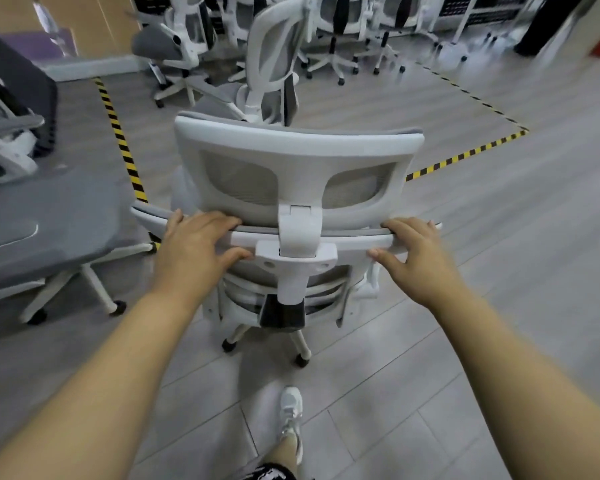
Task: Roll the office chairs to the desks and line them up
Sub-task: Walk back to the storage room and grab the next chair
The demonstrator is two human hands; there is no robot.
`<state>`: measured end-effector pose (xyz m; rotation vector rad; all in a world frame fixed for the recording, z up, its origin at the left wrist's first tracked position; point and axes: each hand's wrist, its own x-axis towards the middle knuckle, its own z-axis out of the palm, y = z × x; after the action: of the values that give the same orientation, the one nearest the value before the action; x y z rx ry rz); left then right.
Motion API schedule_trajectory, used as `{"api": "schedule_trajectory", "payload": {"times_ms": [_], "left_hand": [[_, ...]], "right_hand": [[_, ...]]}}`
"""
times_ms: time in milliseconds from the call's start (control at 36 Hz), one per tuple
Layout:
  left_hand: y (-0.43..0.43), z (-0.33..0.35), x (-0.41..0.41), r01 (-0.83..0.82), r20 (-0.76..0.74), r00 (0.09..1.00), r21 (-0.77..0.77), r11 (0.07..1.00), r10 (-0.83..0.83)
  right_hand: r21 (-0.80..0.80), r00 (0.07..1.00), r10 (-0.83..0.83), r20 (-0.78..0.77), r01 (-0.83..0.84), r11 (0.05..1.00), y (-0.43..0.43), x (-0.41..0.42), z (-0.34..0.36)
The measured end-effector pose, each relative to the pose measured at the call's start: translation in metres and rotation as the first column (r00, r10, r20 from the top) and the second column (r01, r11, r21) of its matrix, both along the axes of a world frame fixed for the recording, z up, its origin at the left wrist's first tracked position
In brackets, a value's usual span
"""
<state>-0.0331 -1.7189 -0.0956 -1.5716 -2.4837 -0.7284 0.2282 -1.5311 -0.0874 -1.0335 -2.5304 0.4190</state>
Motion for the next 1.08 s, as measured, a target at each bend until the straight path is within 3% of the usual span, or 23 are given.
{"api": "schedule_trajectory", "payload": {"times_ms": [556,889,1083], "left_hand": [[0.332,0.002,-0.036,0.263,0.022,0.964,0.0,0.965,-0.263],[0.512,0.011,-0.045,0.309,0.001,0.951,0.012,0.951,-0.309],[0.613,0.015,-0.05,0.299,0.005,0.954,0.035,0.954,-0.3]], "right_hand": [[-0.043,0.944,-0.305,0.122,0.312,0.949,0.258,-0.001,0.009],[-0.012,0.931,-0.356,0.075,0.358,0.934,0.425,-0.009,0.014],[-0.021,0.925,-0.347,0.153,0.355,0.935,0.532,-0.018,0.019]]}}
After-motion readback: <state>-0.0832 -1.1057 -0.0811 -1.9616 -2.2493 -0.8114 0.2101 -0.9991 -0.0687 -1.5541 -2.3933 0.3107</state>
